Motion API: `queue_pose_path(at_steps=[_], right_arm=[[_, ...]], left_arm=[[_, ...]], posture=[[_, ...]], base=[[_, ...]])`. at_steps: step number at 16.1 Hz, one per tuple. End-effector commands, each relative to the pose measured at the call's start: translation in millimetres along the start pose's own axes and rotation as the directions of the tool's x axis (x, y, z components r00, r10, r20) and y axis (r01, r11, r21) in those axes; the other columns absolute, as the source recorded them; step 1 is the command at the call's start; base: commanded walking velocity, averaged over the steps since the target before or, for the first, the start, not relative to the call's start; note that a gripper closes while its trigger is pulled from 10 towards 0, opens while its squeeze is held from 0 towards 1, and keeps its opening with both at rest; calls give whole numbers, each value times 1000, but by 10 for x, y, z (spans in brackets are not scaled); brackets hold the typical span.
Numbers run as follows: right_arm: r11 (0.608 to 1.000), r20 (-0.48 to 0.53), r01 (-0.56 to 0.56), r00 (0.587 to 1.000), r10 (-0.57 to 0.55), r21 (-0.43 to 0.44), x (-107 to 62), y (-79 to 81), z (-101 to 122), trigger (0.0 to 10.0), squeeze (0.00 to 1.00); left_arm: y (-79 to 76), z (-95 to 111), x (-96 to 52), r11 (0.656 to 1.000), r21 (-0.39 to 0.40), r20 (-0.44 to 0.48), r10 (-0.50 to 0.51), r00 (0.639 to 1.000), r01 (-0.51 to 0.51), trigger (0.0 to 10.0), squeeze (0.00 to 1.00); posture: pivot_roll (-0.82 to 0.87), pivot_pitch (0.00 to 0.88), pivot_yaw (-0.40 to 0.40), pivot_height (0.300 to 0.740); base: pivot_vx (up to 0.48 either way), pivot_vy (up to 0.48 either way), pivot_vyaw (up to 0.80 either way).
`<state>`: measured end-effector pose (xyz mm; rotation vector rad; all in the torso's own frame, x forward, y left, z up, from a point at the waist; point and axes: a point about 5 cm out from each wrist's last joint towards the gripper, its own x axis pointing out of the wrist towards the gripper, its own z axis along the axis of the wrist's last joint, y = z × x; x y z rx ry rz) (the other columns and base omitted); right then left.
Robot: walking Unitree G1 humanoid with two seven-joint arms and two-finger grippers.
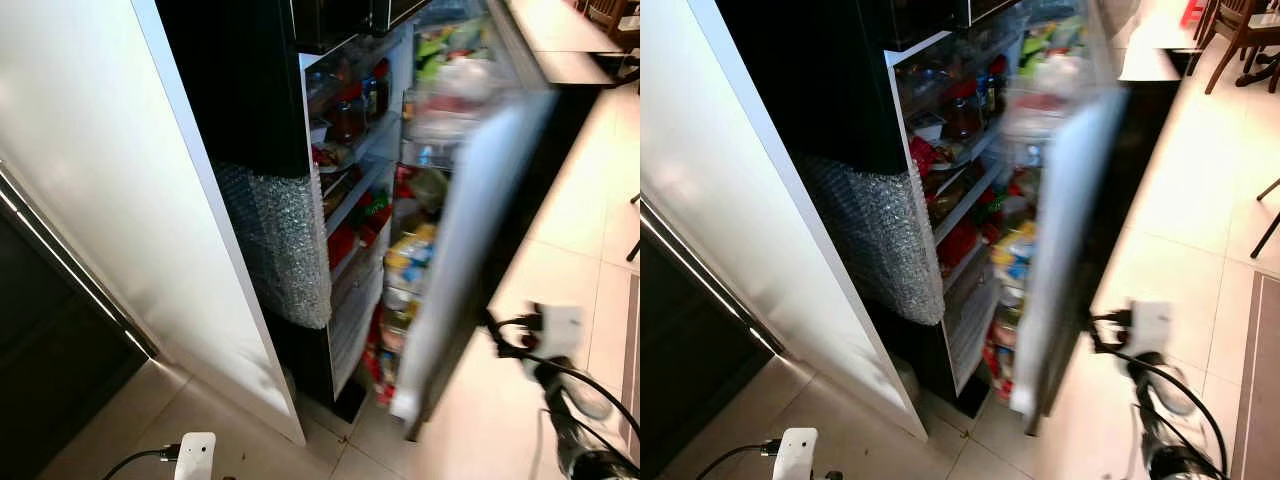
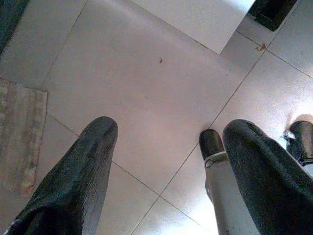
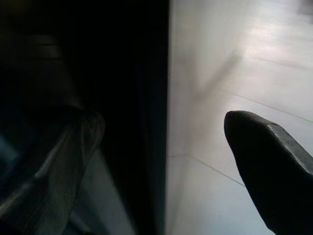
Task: Restocking fridge
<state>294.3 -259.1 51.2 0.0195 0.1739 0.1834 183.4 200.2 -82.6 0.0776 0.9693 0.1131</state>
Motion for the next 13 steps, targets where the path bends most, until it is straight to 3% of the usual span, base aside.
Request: queue_pose_path(at_steps=[1, 5, 13], right_arm=[[987, 21, -157, 987, 158, -22, 106, 235, 68, 10000, 0], [924, -3, -380, 925, 381, -48, 137, 483, 125, 10000, 0], [936, -30, -346, 938, 345, -61, 160, 432, 176, 10000, 0]], left_arm=[[22, -44, -7, 1000, 2, -10, 7, 1000, -7, 10000, 0], [-3, -52, -8, 1000, 3, -12, -2, 1000, 2, 10000, 0], [-16, -57, -9, 1000, -2, -11, -3, 1000, 2, 10000, 0]], posture=[[-193, 0, 74, 740], [-197, 0, 66, 740], [-194, 0, 62, 740]], base=[[0, 0, 0], [0, 0, 0], [0, 0, 0]])
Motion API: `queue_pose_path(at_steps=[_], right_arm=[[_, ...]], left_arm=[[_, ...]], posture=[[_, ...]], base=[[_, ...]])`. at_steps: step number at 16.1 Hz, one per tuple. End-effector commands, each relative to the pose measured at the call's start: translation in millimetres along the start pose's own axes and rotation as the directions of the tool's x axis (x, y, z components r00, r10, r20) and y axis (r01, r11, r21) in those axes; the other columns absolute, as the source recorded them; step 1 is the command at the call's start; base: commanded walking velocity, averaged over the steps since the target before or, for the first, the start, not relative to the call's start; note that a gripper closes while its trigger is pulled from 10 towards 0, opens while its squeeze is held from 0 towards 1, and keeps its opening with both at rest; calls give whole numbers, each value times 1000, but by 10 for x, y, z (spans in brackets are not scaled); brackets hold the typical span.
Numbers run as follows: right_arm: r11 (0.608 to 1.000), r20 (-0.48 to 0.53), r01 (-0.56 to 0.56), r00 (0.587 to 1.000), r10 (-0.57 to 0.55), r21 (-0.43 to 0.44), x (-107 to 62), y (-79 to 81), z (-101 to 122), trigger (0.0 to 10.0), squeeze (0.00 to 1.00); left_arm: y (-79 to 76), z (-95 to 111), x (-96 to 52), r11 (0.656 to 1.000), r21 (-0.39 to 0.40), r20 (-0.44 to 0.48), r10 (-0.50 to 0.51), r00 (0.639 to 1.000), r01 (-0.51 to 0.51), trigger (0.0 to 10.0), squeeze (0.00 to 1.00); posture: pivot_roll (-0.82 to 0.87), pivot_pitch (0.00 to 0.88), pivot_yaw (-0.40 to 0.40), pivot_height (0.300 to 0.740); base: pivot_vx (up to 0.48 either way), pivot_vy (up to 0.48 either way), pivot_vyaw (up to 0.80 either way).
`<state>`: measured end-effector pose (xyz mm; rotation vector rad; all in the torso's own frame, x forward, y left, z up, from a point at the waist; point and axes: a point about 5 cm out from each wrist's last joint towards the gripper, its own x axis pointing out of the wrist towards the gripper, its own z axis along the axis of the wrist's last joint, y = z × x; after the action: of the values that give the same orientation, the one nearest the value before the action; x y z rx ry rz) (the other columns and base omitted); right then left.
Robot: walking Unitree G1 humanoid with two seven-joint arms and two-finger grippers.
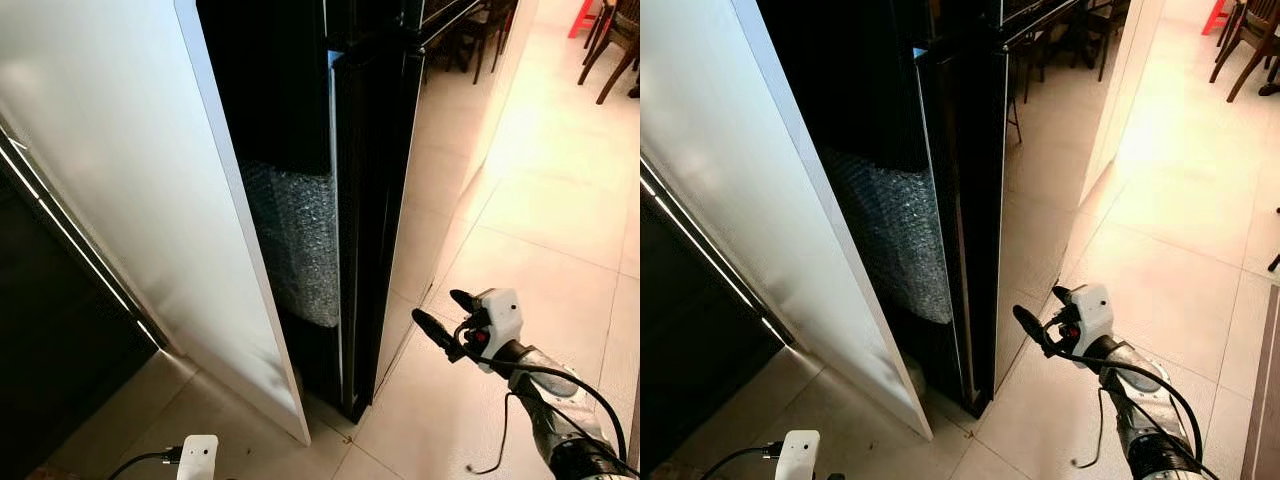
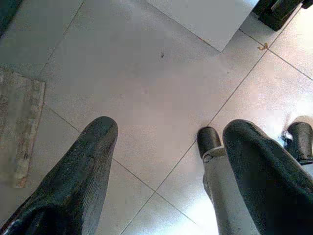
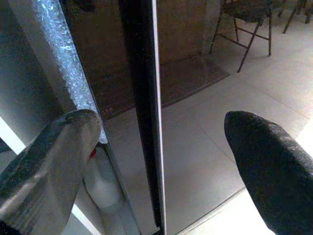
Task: Restocking fridge
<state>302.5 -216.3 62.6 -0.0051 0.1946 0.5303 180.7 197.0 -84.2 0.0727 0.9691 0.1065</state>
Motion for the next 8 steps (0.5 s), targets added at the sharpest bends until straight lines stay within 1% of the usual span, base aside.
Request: queue_pose_path(at_steps=[1, 4, 5, 6, 7, 8], right_arm=[[1000, 5, -3, 1000, 3, -15, 29, 6, 44, 10000, 0], [999, -28, 31, 999, -31, 8, 14, -3, -47, 10000, 0], [996, -72, 89, 994, -87, 21, -23, -28, -161, 10000, 0], [992, -98, 119, 988, -116, 28, -44, -43, -218, 10000, 0], [980, -185, 195, 965, -185, 37, -120, -59, -405, 10000, 0], [974, -236, 224, 949, -208, 43, -166, -43, -519, 10000, 0]], left_arm=[[11, -24, -3, 1000, -1, -11, 4, 1000, -4, 10000, 0], [5, -25, -3, 1000, 0, -11, 3, 1000, -3, 10000, 0], [2, -28, -3, 1000, -1, -12, 2, 1000, -2, 10000, 0], [1, -30, -4, 1000, -1, -12, 2, 1000, -2, 10000, 0], [0, -34, -4, 1000, -2, -13, 3, 1000, -3, 10000, 0], [1, -37, -5, 1000, -5, -14, 4, 1000, -4, 10000, 0]], posture=[[-191, 0, 62, 740], [-190, 0, 60, 740], [-190, 0, 59, 740], [-189, 0, 58, 740], [-188, 0, 58, 740], [-188, 0, 58, 740]], base=[[0, 0, 0], [0, 0, 0], [0, 0, 0], [0, 0, 0], [0, 0, 0], [0, 0, 0]])
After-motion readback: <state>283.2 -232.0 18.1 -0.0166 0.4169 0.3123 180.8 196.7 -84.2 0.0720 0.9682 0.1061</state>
